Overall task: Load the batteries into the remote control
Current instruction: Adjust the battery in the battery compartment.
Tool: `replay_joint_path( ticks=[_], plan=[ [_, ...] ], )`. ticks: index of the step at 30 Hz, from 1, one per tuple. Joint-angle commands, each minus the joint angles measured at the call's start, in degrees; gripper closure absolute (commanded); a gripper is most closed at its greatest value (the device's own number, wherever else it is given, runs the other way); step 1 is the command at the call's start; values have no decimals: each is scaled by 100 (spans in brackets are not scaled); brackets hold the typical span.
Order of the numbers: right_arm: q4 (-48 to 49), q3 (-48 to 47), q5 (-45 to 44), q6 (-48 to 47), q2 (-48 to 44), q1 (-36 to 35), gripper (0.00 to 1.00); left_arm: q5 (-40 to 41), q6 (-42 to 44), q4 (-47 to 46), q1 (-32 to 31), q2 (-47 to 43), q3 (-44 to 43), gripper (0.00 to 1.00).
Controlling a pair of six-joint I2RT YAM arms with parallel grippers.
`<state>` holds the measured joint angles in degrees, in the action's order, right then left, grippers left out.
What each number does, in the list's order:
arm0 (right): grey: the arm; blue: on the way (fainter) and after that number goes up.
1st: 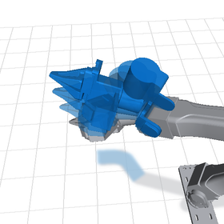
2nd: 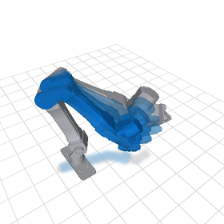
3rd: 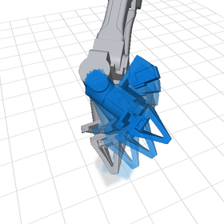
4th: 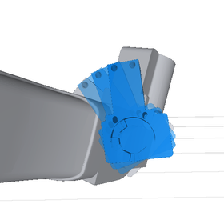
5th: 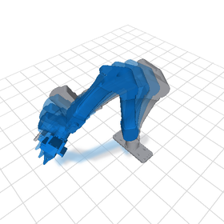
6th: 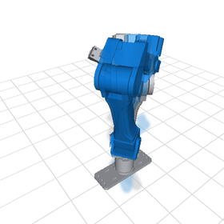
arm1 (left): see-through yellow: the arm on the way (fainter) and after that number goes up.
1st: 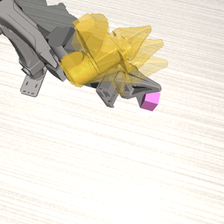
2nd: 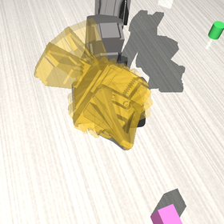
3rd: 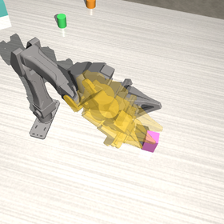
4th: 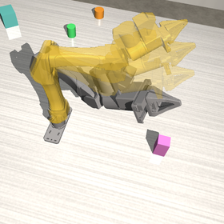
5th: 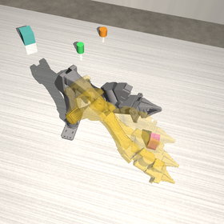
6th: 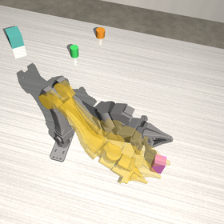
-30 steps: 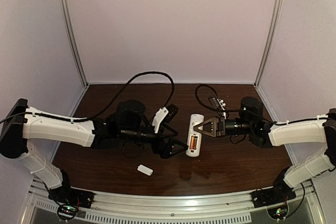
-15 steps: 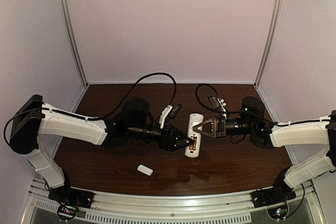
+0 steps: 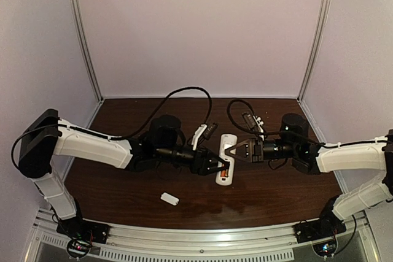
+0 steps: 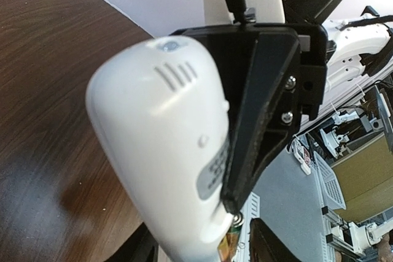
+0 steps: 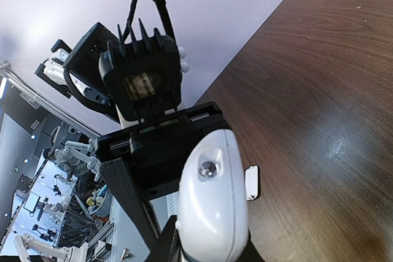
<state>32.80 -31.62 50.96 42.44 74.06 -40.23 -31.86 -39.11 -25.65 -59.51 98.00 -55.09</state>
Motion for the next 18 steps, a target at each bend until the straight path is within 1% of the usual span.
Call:
replay_joint_path(
  ticks=[1, 7, 12, 18],
  plan=[
    [19, -191, -103, -116, -181, -46, 100, -127, 6, -169, 8, 96, -160, 48],
    [-38, -206, -130, -155, -186, -51, 100, -157, 53, -56, 5, 170, -199, 51],
    [-20, -196, -118, -148, -227, -55, 100, -85, 38, -22, 0, 180, -195, 61],
    [5, -222, -74, -144, -300, -64, 100, 66, 14, 182, 1, 257, -269, 70]
  ],
)
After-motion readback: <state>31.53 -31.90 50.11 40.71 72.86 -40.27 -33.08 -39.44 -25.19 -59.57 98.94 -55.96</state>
